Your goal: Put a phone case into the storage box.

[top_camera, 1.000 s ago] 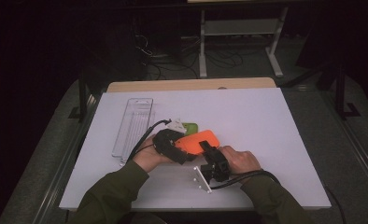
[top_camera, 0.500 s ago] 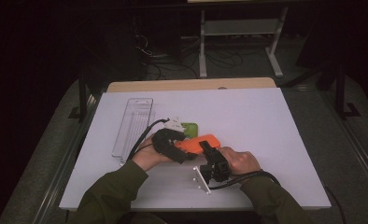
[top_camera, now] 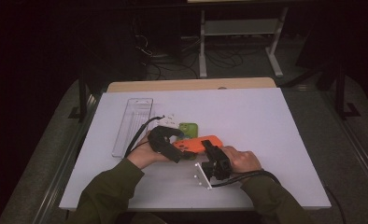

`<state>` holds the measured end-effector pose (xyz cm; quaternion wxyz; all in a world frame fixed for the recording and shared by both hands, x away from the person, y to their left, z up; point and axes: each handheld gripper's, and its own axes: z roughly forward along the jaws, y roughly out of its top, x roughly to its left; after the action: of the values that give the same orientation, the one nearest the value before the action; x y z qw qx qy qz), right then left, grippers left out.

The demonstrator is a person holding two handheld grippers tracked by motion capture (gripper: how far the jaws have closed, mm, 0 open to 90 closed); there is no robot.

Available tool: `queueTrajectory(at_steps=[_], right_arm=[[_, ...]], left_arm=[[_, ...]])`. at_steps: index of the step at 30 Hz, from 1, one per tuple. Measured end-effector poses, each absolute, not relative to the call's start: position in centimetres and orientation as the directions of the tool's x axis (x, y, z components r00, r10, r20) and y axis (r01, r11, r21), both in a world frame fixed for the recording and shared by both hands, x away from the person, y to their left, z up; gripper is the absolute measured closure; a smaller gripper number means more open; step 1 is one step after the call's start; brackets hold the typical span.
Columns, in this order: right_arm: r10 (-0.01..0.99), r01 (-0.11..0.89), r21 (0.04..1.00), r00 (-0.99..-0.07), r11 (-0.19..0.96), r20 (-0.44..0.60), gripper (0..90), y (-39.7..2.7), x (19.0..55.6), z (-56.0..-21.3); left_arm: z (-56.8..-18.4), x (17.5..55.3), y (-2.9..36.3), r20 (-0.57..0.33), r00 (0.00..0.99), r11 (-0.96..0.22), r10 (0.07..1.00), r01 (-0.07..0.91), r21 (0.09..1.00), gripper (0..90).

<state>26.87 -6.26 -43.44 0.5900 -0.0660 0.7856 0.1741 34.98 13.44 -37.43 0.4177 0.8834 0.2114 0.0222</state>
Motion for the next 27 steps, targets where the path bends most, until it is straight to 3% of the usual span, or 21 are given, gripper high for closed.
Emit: queueTrajectory(at_steps=[8, 18, 27], right_arm=[[0.18, -0.234, 0.274, -0.357, 0.933, -0.917, 80.7, -6.9, 27.4, -43.4], [0.215, -0.187, 0.311, -0.406, 0.932, -0.888, 80.7, -7.6, 28.1, -42.7], [0.309, -0.136, 0.404, -0.442, 0.905, -0.842, 80.7, -8.0, 28.5, -42.2]], left_arm=[[-37.1, 35.0, 14.2, -0.168, 0.901, -0.534, 0.4, 0.379, 0.756, 0.0], [-37.0, 35.6, 15.2, -0.149, 0.899, -0.544, 0.413, 0.374, 0.751, 0.0], [-37.1, 35.8, 15.3, -0.144, 0.89, -0.544, 0.433, 0.385, 0.745, 0.0]])
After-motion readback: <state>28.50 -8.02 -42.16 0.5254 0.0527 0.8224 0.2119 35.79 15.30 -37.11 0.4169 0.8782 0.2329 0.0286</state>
